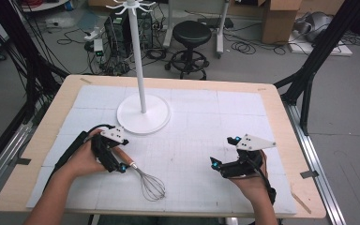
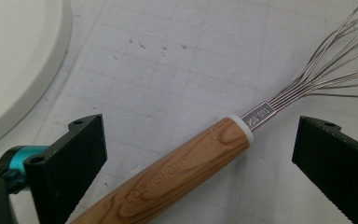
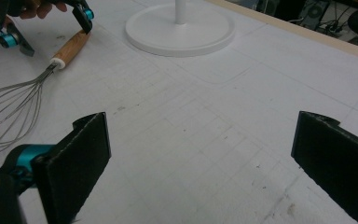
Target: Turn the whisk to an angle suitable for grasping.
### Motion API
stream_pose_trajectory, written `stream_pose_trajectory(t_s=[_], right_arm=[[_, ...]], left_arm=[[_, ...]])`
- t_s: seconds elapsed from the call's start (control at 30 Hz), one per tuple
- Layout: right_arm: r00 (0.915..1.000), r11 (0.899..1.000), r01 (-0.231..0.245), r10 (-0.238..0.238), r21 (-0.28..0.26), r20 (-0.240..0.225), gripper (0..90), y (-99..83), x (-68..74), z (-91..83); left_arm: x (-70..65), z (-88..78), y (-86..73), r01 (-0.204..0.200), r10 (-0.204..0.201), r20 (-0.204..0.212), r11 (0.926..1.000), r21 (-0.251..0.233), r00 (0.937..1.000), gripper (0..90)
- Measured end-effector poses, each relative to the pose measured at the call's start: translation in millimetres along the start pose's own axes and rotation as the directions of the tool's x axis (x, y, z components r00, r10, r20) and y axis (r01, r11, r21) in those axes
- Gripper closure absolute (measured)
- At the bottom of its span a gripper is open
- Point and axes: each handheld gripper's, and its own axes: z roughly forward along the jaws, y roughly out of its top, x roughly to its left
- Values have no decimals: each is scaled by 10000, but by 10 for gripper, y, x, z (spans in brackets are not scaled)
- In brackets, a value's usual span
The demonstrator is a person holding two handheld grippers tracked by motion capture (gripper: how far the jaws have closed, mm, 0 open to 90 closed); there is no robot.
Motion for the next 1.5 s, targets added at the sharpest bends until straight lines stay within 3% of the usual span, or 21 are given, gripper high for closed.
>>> stream_pose_trajectory(t_s=[0.27,0.33,0.77,0.93,1.07,1.5], right_arm=[[10000,9999,-19,18,150,27,32,-11,4,15],[10000,9998,38,-38,198,25,32,-9,3,29],[10000,9996,35,-37,275,65,32,-9,6,40],[9999,9997,54,-56,243,111,32,-9,6,25],[9999,9998,-11,9,214,128,33,-11,10,17],[9998,9996,17,-22,282,180,32,-15,13,19]], left_arm=[[71,55,-57,176,-196,357,9982,567,9992,175],[70,83,-64,25,-54,359,9967,811,9993,202],[-9,66,-48,-531,535,-9,9928,1075,9986,311],[-24,54,-49,-511,534,-190,9929,1077,9984,367],[-75,43,-51,-720,770,-421,9915,1088,9961,407],[-111,23,-75,-654,663,-102,9953,713,9977,543]])
